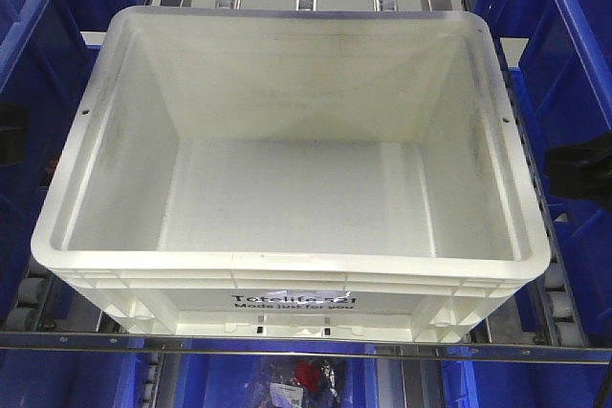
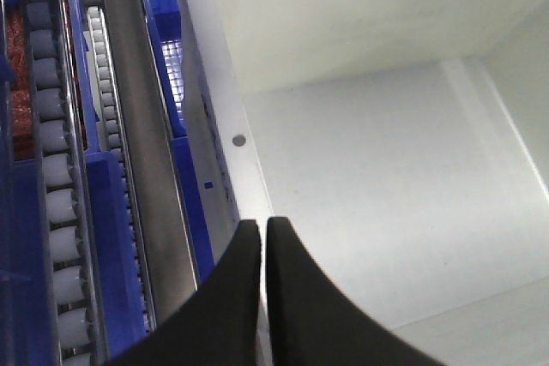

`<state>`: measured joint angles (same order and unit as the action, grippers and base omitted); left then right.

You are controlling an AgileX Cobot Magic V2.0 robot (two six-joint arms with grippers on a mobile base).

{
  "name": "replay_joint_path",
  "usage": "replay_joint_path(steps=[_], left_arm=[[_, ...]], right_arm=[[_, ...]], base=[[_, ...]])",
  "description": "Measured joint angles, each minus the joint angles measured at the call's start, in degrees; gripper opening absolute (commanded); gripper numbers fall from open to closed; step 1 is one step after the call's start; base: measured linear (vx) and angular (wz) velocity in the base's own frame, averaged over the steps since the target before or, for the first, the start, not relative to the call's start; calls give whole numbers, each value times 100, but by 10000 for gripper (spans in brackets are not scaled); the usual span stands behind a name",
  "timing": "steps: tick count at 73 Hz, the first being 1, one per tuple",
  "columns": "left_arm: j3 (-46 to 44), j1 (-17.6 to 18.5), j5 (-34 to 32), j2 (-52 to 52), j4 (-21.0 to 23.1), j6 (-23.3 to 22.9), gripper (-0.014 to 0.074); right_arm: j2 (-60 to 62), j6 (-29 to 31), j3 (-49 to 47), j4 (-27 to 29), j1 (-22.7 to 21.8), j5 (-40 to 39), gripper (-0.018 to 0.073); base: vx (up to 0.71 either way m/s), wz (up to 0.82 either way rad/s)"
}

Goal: Move bin from left to right shelf
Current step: 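Position both grippers straddling the crate's side walls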

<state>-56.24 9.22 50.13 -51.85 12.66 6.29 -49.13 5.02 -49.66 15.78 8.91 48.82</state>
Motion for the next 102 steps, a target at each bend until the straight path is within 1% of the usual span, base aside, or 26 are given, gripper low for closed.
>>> replay_joint_path(steps=[13, 23, 34, 55, 63, 70, 73, 77, 80, 85, 91, 97, 102], left_arm=[[0, 0, 0, -13, 0, -153, 4], [0, 0, 106, -193, -7, -169, 4], [-96, 0, 300, -472, -27, -175, 4], [-266, 0, 336, -536, -38, -186, 5], [-266, 0, 341, -536, -38, -186, 25], [-266, 0, 329, -536, -38, -186, 78], [-266, 0, 329, -536, -42, -159, 119], [-266, 0, 329, -536, -42, -115, 167], [-266, 0, 335, -536, -42, -79, 221], [-266, 0, 342, -536, -42, -50, 298], [-266, 0, 347, -536, -42, -42, 380], [-266, 0, 362, -536, -42, -48, 423], [-266, 0, 472, -536, -42, -53, 436]], right_arm=[[-26, 0, -360, 13, 0, 191, 2], [-183, -55, -774, -153, 0, 453, 2], [-404, -108, -798, -249, 0, 641, 2], [-432, -116, -798, -262, 0, 641, 7], [-432, -116, -798, -262, 0, 635, 43], [-432, -116, -798, -262, 0, 630, 130], [-432, -116, -798, -262, 0, 630, 180], [-432, -116, -798, -262, 0, 630, 272], [-432, -116, -798, -262, 0, 628, 328], [-432, -116, -798, -262, 0, 623, 452], [-432, -116, -798, -262, 0, 623, 565], [-432, -116, -798, -262, 0, 623, 637], [-432, -133, -798, -255, 0, 623, 654]], base=[[0, 0], [0, 0], [0, 0], [0, 0], [0, 0], [0, 0], [0, 0], [0, 0], [0, 0], [0, 0], [0, 0], [0, 0], [0, 0]])
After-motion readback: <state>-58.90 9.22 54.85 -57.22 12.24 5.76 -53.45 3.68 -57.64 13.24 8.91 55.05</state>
